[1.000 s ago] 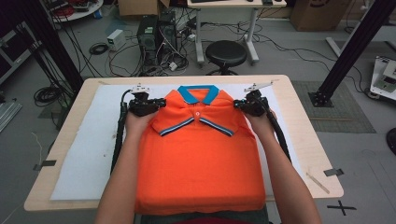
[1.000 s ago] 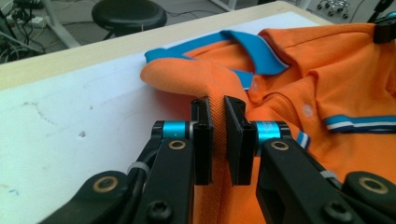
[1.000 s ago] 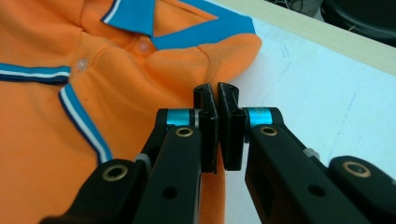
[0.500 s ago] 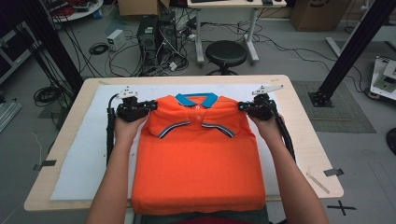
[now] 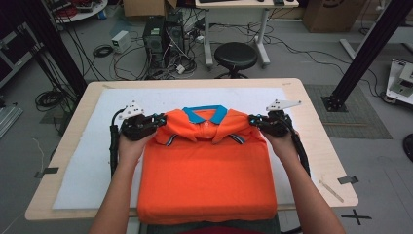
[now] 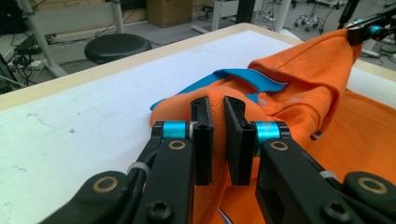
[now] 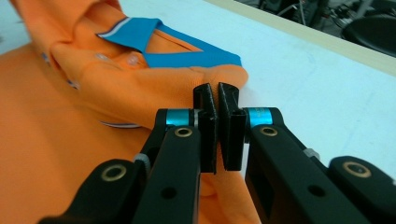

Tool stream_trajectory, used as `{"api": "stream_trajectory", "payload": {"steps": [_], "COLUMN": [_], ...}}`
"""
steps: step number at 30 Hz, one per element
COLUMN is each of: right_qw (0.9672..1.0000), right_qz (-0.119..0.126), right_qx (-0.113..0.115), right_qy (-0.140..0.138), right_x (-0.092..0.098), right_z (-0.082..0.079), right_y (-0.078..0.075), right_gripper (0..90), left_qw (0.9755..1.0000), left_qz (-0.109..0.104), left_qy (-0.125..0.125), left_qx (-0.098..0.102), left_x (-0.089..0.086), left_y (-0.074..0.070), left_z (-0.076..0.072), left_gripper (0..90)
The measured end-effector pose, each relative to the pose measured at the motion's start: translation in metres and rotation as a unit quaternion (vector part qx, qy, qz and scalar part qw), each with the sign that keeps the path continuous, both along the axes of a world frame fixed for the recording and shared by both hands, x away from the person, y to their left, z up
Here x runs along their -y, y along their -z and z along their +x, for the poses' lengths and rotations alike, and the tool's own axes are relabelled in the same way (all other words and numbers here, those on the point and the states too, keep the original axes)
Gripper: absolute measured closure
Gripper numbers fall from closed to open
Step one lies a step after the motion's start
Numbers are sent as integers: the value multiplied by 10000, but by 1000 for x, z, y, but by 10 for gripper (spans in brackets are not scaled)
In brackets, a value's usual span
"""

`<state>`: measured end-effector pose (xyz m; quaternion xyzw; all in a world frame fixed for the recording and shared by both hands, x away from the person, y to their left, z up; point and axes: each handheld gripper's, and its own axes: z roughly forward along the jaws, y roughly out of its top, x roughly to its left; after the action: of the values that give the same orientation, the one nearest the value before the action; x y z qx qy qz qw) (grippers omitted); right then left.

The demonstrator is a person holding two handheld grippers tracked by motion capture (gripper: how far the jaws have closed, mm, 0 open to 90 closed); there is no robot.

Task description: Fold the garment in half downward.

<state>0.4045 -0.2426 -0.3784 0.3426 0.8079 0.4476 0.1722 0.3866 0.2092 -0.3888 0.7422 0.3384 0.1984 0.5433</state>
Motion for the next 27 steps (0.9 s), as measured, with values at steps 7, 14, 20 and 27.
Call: {"api": "stream_trajectory", "payload": {"steps": [7,14,20,27], "right_qw": [9997,9995,9992,9987], "right_qz": [46,-8,21,-8], "right_qx": [110,77,42,-44], "right_qy": [-208,-298,-404,-512], "right_x": [1,6,13,17], "right_z": [-24,-38,-58,-79], "right_y": [2,7,17,29], "right_gripper": [879,879,879,876], "left_qw": [9998,9993,9987,9982], "left_qz": [124,316,294,226], "left_qy": [132,219,401,528], "left_qx": [31,29,-54,-142], "left_x": [0,-6,-10,-18], "left_y": [10,16,25,35], "left_z": [-23,-40,-59,-79], "left_gripper": [820,820,819,816]}}
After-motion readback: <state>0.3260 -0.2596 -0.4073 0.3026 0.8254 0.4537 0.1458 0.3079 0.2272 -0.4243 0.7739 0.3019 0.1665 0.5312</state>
